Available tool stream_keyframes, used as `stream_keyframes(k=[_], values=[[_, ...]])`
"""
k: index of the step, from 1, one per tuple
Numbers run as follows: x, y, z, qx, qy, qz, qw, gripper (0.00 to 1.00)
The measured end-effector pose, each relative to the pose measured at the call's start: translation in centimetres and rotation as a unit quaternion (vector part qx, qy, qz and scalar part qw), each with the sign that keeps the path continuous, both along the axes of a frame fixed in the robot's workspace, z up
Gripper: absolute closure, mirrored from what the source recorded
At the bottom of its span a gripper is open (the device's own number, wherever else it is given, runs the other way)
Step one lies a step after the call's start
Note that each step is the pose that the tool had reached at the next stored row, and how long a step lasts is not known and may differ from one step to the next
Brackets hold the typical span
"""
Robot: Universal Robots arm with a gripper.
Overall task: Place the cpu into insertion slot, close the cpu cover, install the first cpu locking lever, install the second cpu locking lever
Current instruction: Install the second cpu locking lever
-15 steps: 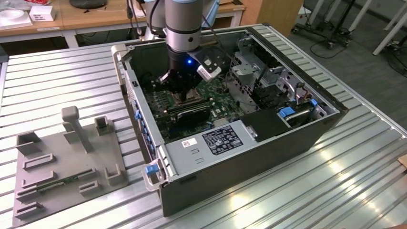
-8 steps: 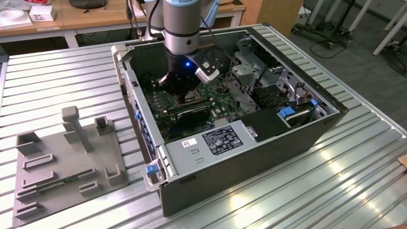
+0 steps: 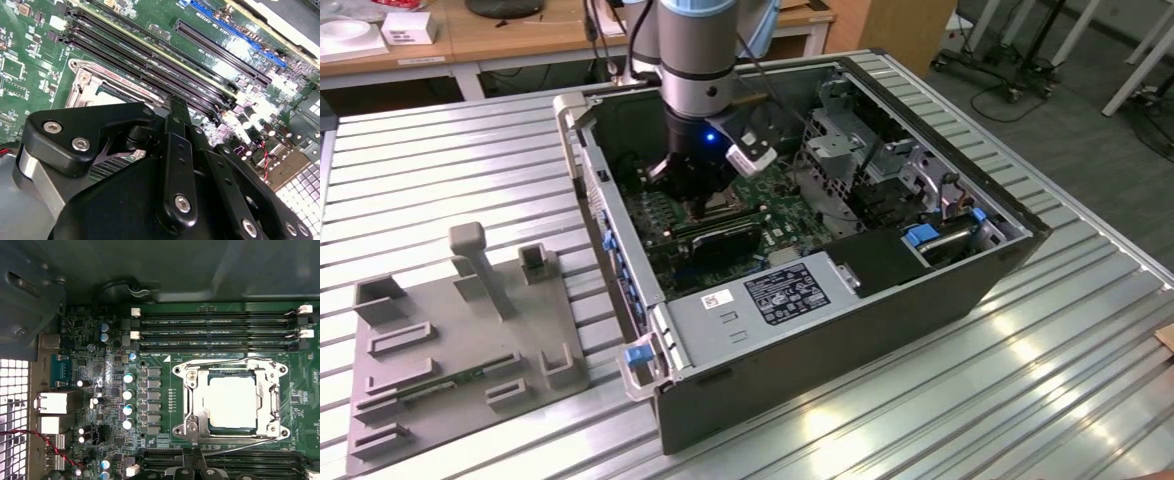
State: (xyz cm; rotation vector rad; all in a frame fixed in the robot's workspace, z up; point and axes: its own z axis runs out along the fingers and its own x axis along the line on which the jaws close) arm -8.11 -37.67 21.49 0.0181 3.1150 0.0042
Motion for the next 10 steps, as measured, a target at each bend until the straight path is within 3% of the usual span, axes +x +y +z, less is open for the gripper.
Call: stream_keyframes(k=[10], values=[[-0.22,0.06,-0.18,0.0001,-0.0001,0.000,1.00000,0.89]])
